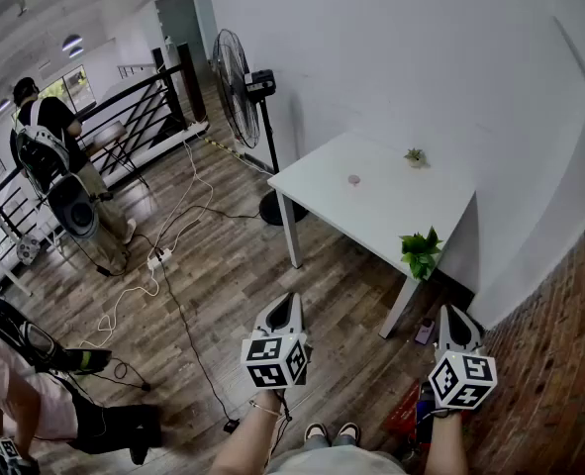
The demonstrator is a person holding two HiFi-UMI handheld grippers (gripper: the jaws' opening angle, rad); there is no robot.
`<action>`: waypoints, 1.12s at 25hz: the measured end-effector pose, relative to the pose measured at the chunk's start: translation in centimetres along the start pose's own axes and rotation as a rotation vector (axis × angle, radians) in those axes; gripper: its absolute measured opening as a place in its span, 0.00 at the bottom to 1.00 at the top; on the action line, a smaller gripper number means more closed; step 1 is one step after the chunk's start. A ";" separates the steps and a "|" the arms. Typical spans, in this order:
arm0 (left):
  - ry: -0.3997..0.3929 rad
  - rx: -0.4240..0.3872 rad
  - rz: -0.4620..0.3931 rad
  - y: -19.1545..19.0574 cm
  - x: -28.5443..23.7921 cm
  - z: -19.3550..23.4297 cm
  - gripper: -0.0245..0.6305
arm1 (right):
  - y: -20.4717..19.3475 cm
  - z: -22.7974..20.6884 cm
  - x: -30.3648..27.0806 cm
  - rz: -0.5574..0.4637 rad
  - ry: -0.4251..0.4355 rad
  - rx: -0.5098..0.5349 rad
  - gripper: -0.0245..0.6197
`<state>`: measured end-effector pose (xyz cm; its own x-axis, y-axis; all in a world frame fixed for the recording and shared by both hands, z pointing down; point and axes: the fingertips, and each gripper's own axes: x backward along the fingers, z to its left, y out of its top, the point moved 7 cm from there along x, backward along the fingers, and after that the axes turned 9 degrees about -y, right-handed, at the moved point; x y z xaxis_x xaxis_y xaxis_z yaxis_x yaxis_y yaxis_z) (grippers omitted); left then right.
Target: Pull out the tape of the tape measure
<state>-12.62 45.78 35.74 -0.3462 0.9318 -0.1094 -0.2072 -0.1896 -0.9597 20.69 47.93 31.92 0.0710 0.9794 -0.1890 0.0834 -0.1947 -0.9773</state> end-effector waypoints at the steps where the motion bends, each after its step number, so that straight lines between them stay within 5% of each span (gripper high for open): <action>1: 0.001 -0.002 0.000 0.2 0.1 0.0 0.06 | 0.1 0.2 0.0 -0.001 0.002 0.003 0.04; 28: -0.023 -0.004 0.027 0.2 -0.6 1.1 0.06 | 0.1 1.3 -1.0 -0.025 -0.021 -0.009 0.04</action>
<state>-13.49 44.82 35.89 -0.3729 0.9189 -0.1290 -0.1939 -0.2132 -0.9576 19.35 46.97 31.91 0.0479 0.9849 -0.1665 0.0941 -0.1704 -0.9809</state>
